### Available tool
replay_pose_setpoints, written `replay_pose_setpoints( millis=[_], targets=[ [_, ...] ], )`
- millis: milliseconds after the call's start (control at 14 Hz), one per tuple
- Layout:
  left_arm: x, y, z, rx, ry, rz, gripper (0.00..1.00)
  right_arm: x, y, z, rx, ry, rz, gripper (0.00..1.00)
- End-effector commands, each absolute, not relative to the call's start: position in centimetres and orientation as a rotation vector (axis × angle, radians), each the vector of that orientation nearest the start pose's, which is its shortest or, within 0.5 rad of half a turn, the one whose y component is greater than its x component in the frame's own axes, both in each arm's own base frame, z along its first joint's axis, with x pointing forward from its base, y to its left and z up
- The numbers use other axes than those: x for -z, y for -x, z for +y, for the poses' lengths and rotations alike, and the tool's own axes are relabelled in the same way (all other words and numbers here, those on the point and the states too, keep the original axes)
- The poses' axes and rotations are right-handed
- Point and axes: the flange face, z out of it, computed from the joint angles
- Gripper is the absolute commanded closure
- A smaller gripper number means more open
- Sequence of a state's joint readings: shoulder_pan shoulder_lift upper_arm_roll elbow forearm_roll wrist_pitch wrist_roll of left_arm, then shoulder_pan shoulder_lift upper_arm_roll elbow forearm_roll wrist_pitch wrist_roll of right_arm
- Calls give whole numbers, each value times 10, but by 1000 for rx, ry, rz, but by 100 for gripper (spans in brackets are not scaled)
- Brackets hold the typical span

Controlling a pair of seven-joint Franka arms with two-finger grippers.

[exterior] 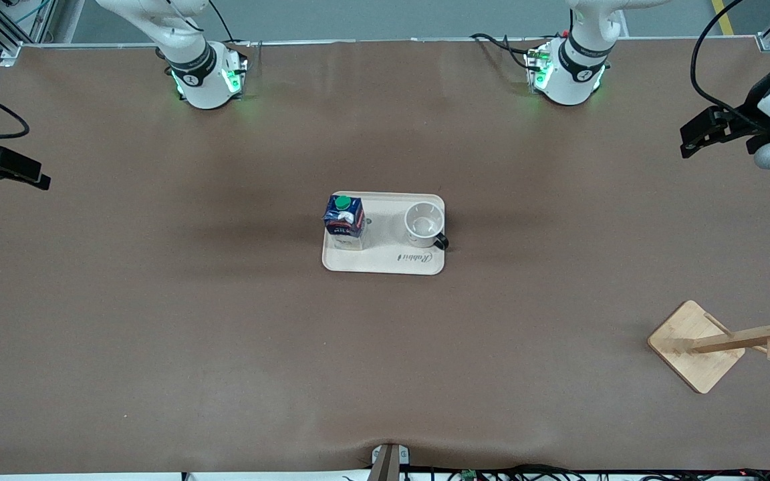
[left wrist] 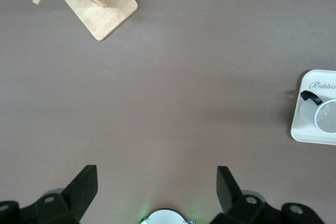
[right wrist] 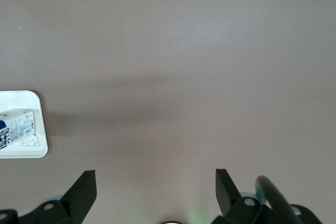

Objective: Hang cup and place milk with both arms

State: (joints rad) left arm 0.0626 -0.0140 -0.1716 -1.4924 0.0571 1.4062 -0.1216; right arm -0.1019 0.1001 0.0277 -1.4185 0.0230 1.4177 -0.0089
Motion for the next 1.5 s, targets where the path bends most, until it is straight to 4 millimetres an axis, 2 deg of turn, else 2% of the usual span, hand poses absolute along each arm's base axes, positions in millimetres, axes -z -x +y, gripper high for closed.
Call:
replay_pose_setpoints(
  millis=[0,286,429,929,1429],
  targets=[
    [-662,-525,-51,-102,3063,-50,0,-630,-571,-45,-140,3093,113,0],
    [-663,-527,-51,-97,3062,-48,0,-630,-571,-46,-140,3094,113,0],
    [-675,-529,-54,-54,3063,-44,0,-629,-571,-48,-141,3089,119,0],
    [-664,-532,-64,-81,3065,-20,0,-627,-571,-48,-143,3087,122,0],
    [-668,-532,-80,-24,3081,19,0,-627,-573,-48,-136,3088,119,0]
  ],
)
